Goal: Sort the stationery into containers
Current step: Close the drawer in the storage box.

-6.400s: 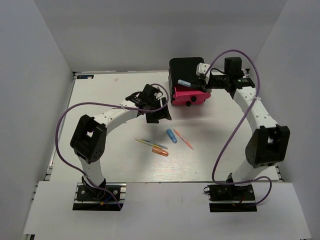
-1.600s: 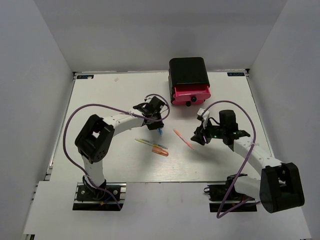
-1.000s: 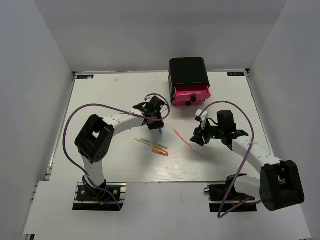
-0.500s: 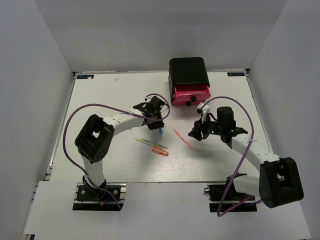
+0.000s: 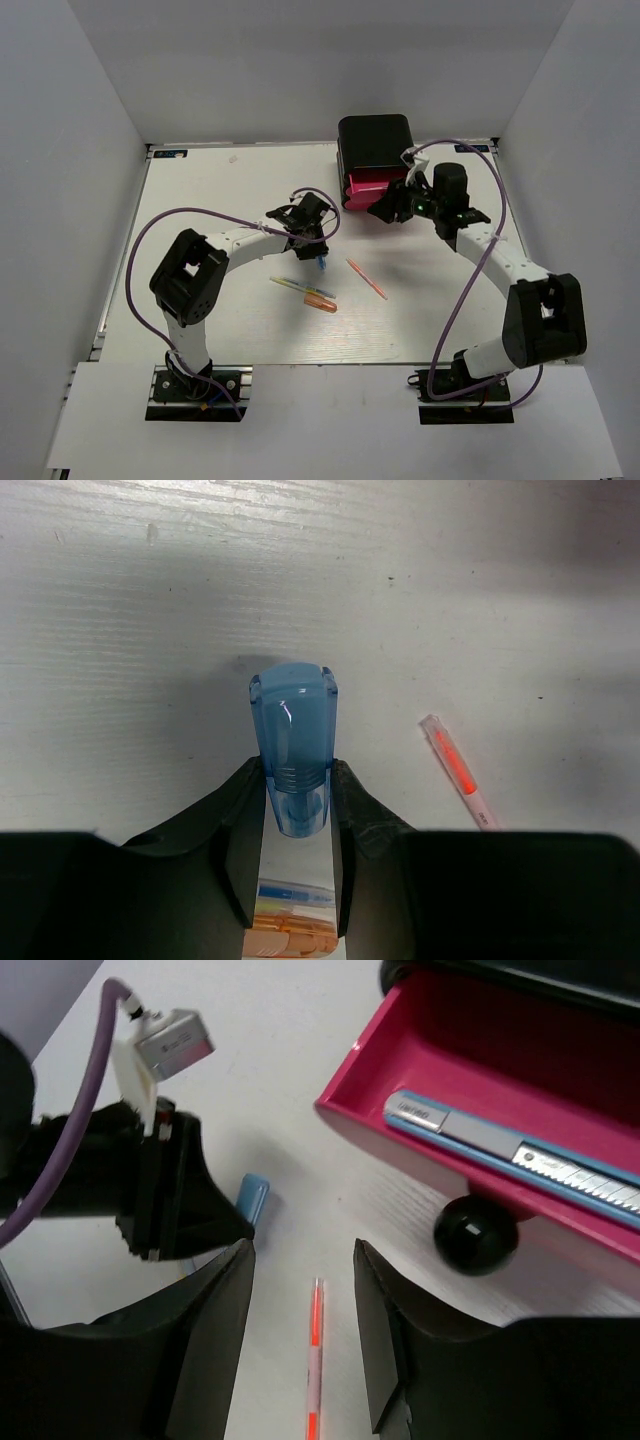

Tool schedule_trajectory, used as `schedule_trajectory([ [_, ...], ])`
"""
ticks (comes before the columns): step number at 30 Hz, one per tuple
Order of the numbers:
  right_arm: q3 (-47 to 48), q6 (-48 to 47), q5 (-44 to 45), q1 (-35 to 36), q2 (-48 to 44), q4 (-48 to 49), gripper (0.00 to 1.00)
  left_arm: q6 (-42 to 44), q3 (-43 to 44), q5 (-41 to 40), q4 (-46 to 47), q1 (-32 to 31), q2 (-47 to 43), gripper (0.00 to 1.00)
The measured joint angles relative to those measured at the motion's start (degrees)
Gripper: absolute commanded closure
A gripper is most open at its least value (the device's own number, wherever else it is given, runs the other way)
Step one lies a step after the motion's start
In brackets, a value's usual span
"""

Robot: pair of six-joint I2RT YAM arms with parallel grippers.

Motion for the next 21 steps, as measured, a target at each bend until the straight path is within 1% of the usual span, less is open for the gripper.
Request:
schedule_trajectory([
  [4,2.47,1.36,1.92,-0.28,2.69,-1.95,0.51,-0.31,-0.11,0.00,0.00,0.00,-0.07,1.00],
  [8,3.30,1.95,2.78,-0.79,3.67,-4.55,0.55,-0.48,-0.37,0.00,-0.02,0.00,-0.20,1.00],
  [17,3.50,2.95,4.33,-1.60,2.62,-8.98,0.55,-0.68,-0.96,0.00,0.13,0.00,-0.50,1.00],
  [19,3.50,3.15,4.94,-1.92,2.60,-9.46,0.51,-0.68,-1.22,0.00,0.04,0.00,-0.50,1.00],
  [21,3.50,3.32,5.44,-2.45,2.60,-9.86,0.51,-0.70,-1.25,0.00,0.04,0.00,-0.52,1.00],
])
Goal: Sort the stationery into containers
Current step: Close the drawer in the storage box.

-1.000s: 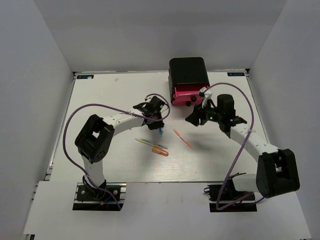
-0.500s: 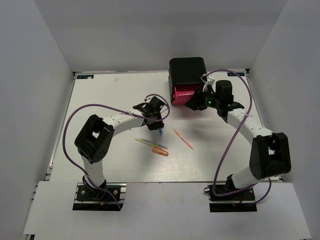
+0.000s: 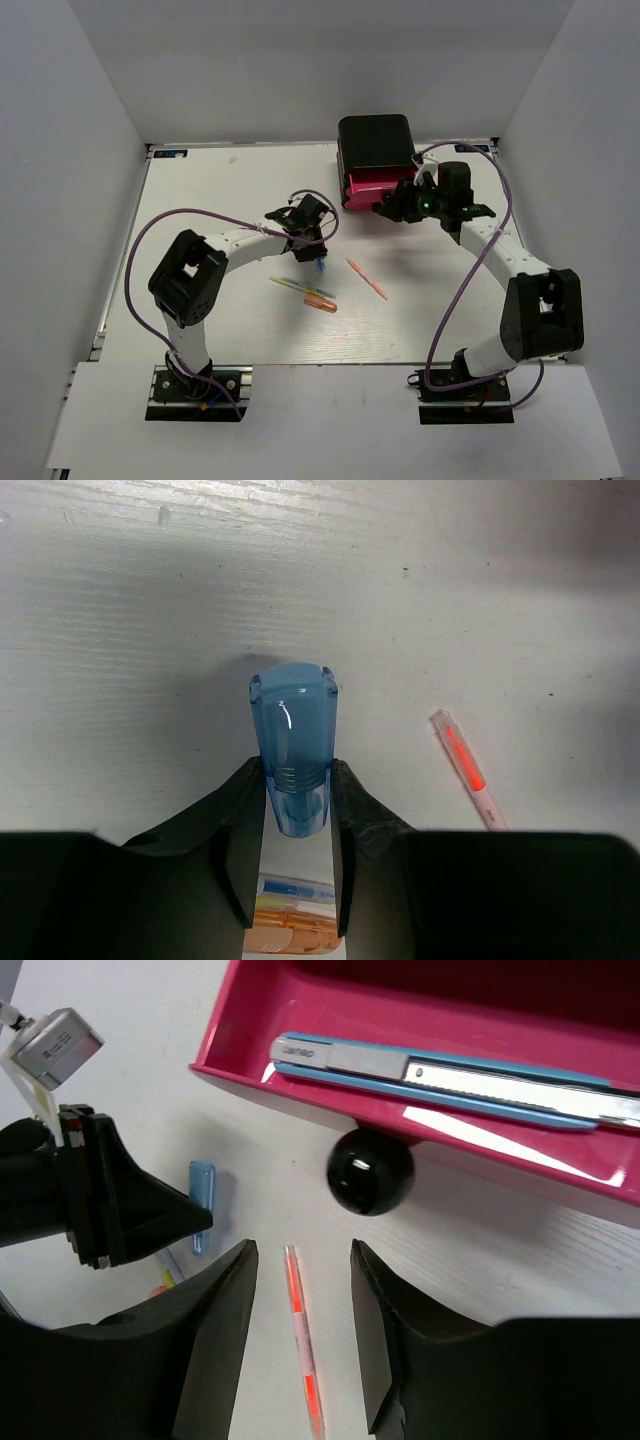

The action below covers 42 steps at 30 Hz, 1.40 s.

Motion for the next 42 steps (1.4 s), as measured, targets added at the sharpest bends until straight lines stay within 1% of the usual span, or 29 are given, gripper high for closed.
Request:
schedule_trajectory([
  [1,0.00,0.07,0.15,-0.35,0.07,-0.02,0.50,-0.07,0.00,0.00,0.00,0.00,-0.02,1.00],
  [12,3.26,1.05,0.55,-2.01,4.24,-0.42,0.50,-0.57,-0.24,-0.02,0.04,0.00,-1.36,1.00],
  [15,3.39,1.05,0.22,-2.23,5.22,-0.37,0.58,-0.59,-0.28,-0.02,0.07,0.00,-1.57,1.00],
  [17,3.63,0.96,0.15,-2.43,5.84,-0.37,0.66,-0.59,-0.31,-0.02,0.07,0.00,-1.57,1.00],
  [20,4.11,0.98,-0.17,-2.51,6.40,-0.33,0.72,-0.59,-0.42,-0.04,0.09,0.00,-1.57,1.00],
  [24,5.29,0.66,-0.17,-2.56,6.69,-0.35,0.75,-0.59,-0.61,-0.04,0.09,0.00,-1.57,1.00],
  [33,10.49,-0.50,-0.17,-2.62,9.40,0.50,0.75,-0.59,-0.61,-0.07,0.17,0.00,-1.68,1.00],
  [34,10.95,-0.52,-0.17,-2.62,9.77,0.61,0.73,-0.59,-0.63,-0.07,0.20,0.00,-1.73,1.00],
  [42,14.58,-0.52,-0.15,-2.89,13.46,1.11,0.72,-0.59,-0.87,-0.17,0.22,0.00,-1.90,1.00],
])
